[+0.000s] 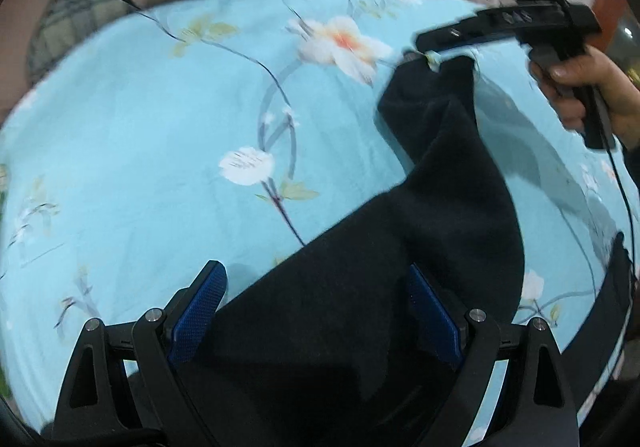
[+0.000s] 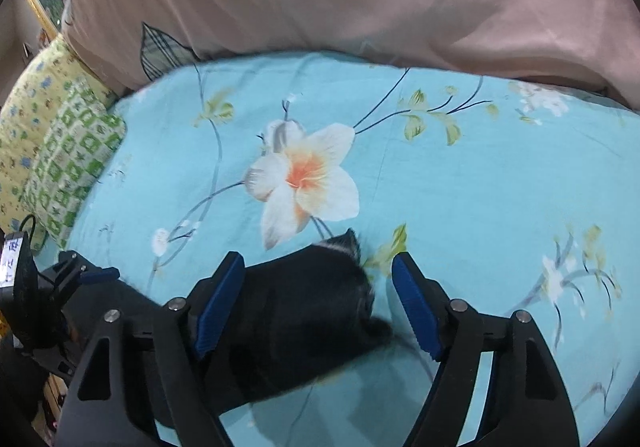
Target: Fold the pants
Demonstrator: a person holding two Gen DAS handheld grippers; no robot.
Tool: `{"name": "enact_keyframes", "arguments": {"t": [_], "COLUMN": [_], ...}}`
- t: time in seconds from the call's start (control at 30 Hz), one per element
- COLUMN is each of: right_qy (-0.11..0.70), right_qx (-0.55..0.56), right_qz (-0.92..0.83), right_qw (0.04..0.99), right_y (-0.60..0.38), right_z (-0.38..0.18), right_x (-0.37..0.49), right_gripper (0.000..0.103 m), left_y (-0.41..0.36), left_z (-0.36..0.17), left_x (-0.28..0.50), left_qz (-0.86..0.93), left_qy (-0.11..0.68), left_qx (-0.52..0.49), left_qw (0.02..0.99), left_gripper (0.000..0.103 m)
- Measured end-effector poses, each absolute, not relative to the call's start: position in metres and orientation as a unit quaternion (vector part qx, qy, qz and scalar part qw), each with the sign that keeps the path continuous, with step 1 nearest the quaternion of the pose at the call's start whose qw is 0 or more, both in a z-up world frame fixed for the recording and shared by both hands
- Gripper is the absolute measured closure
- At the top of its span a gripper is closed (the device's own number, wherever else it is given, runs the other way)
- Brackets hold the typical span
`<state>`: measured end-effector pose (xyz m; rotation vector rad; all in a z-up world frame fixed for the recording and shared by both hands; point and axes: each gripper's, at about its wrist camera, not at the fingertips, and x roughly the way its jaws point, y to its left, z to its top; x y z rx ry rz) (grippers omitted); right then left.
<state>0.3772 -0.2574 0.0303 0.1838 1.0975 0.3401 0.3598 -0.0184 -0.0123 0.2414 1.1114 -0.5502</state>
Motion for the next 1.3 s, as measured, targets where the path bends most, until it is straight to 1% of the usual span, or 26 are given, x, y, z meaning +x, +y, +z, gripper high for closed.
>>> {"name": "enact_keyframes", "arguments": {"t": [0.17, 0.2, 0.23, 0.27, 0.3, 0.33, 0.37, 0.4, 0.43, 0.47, 0.57, 0.7, 0.97, 1.3], "right_qy": [0.545, 0.546, 0.545, 0.543, 0.542, 0.539, 0.533, 0.525, 0.515, 0.507, 0.481, 0.446, 0.398, 0.391], "right_qx": [0.081, 0.08, 0.082, 0.085, 0.092, 0.099, 0.102, 0.104, 0.107, 0.112, 0.122, 0.136, 0.171, 0.199], "right_qz": [0.168, 0.169, 0.175, 0.177, 0.177, 0.178, 0.18, 0.183, 0.186, 0.188, 0.195, 0.195, 0.188, 0.18], "right_qw": [0.818, 0.817, 0.816, 0.816, 0.816, 0.817, 0.821, 0.825, 0.83, 0.833, 0.846, 0.863, 0.881, 0.88], "right_y": [-0.253, -0.253, -0.252, -0.252, -0.254, -0.256, -0.257, -0.258, -0.262, -0.265, -0.276, -0.299, -0.339, -0.37], "right_z": [0.006, 0.003, 0.001, 0.001, 0.001, 0.002, 0.006, 0.011, 0.017, 0.023, 0.045, 0.075, 0.105, 0.079], "right_x": [0.395, 0.396, 0.397, 0.398, 0.398, 0.396, 0.393, 0.389, 0.383, 0.378, 0.357, 0.316, 0.218, 0.116], "right_gripper": [0.042, 0.053, 0.07, 0.08, 0.093, 0.093, 0.094, 0.094, 0.094, 0.095, 0.095, 0.096, 0.096, 0.096], "left_y": [-0.026, -0.028, -0.029, -0.032, -0.035, -0.037, -0.041, -0.044, -0.046, -0.048, -0.048, -0.044, -0.036, -0.034], "left_z": [-0.023, -0.023, -0.023, -0.022, -0.022, -0.02, -0.02, -0.016, -0.012, -0.01, 0.002, 0.03, 0.071, 0.076], "left_x": [0.363, 0.364, 0.364, 0.361, 0.359, 0.355, 0.353, 0.347, 0.342, 0.338, 0.327, 0.303, 0.231, 0.149], "left_qz": [-0.268, -0.266, -0.267, -0.272, -0.278, -0.284, -0.29, -0.301, -0.3, -0.296, -0.282, -0.278, -0.28, -0.285], "left_qy": [0.535, 0.539, 0.539, 0.535, 0.531, 0.527, 0.523, 0.519, 0.513, 0.511, 0.503, 0.489, 0.469, 0.469], "left_qx": [0.14, 0.143, 0.147, 0.153, 0.16, 0.166, 0.17, 0.175, 0.183, 0.191, 0.192, 0.175, 0.145, 0.122], "left_qw": [0.789, 0.786, 0.785, 0.785, 0.785, 0.784, 0.783, 0.781, 0.783, 0.784, 0.794, 0.808, 0.825, 0.827], "left_gripper": [0.009, 0.009, 0.01, 0.014, 0.018, 0.028, 0.044, 0.053, 0.069, 0.082, 0.092, 0.094, 0.097, 0.097]}}
